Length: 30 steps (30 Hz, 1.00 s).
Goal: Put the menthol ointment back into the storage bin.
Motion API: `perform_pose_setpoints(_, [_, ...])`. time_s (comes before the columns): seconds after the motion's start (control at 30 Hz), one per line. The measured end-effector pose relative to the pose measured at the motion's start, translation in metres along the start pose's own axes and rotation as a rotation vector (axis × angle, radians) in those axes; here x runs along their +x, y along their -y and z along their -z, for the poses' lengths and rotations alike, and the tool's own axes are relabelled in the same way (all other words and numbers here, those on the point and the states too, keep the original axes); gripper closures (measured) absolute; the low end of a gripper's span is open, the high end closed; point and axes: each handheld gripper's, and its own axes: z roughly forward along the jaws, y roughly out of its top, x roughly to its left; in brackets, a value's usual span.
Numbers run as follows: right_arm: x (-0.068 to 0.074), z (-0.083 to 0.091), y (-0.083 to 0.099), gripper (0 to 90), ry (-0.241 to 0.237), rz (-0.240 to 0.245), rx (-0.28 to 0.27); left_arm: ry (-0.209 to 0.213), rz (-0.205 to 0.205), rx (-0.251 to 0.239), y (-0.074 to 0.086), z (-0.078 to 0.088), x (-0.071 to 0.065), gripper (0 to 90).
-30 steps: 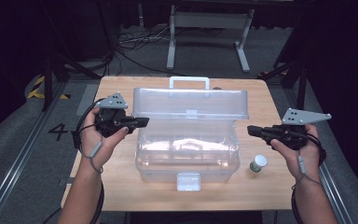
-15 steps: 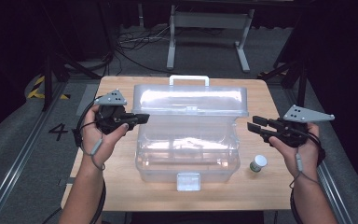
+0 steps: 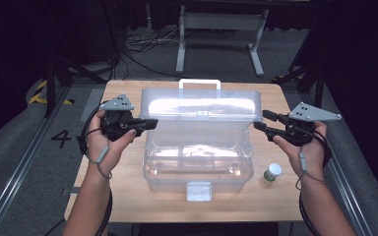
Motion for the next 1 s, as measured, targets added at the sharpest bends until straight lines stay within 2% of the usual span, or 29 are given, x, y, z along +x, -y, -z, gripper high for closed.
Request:
perform_pose_setpoints(0.5, [0.0073,-0.0079,-0.0026,54.0,0.062,0.024,-0.034,0.013,-0.011,0.001,0.0003,-0.0003,-0.0002,88.3])
perform_pose_setpoints(0.8, [0.0068,-0.0088,-0.0036,55.4,0.073,-0.002,-0.049,0.009,-0.001,0.020,0.0039,0.0032,0.0007,86.8])
perform_pose_setpoints(1.0, [0.0059,-0.0066,-0.0089,61.4,0.090,0.000,-0.065,0.005,-0.002,0.037,0.0064,0.0039,0.0016,86.2])
